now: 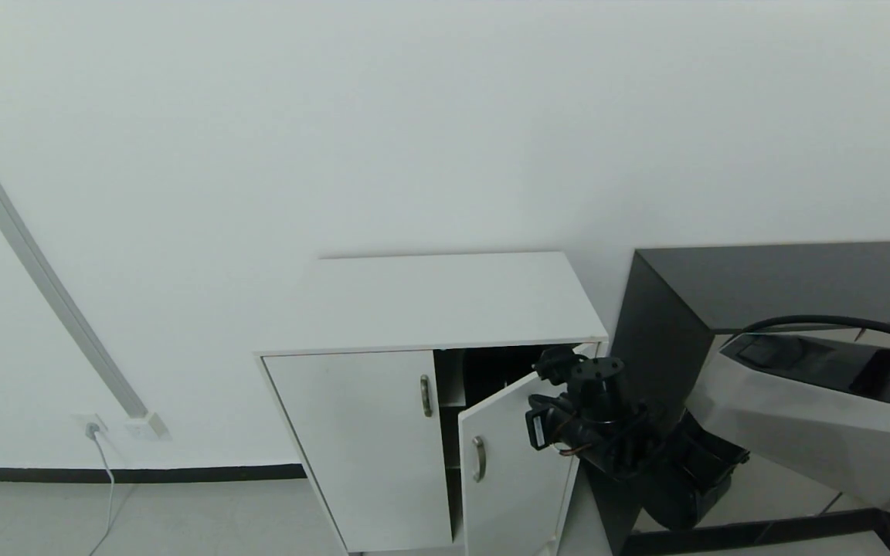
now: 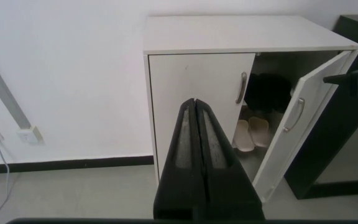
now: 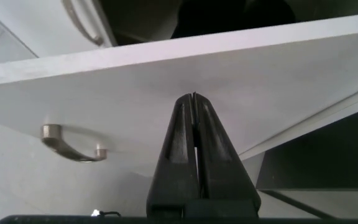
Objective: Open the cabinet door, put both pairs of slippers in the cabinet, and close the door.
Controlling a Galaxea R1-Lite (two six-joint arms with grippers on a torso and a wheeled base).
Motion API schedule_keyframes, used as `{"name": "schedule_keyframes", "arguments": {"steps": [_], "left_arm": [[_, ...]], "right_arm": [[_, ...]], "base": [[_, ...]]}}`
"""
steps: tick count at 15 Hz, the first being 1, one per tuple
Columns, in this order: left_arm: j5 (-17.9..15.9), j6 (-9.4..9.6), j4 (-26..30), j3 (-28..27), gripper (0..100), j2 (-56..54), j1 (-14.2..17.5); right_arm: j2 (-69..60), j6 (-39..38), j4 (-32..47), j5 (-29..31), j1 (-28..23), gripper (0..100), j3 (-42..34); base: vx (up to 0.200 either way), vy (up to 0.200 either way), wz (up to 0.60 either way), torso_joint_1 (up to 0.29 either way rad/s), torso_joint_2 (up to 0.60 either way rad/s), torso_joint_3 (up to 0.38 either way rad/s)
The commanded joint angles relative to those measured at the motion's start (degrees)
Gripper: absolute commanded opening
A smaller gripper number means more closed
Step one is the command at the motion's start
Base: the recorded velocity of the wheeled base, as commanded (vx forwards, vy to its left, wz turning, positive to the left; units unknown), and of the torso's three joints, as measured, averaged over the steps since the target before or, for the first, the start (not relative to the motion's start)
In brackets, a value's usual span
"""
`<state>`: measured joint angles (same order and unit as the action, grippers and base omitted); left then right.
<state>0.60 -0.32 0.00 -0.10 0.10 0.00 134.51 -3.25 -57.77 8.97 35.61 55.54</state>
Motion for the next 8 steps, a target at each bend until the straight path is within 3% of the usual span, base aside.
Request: {"name": "schedule_keyframes", "arguments": {"steps": [1,8], "left_arm": [[0.02,-0.03,0.00,0.01,0,-0.01,0.00],[0.02,-0.03,0.00,0.01,0,-0.01,0.00]], "right_arm": [[0.93,0.00,0.11,-0.01,-0.63,0,1.50],[1.72,0.00,5.04,-0.01,-1.95,0,7.04]], "base": [[0.000,0.000,0.00,0.000,0.00,0.000],[0.000,0.000,0.00,0.000,0.00,0.000]]}}
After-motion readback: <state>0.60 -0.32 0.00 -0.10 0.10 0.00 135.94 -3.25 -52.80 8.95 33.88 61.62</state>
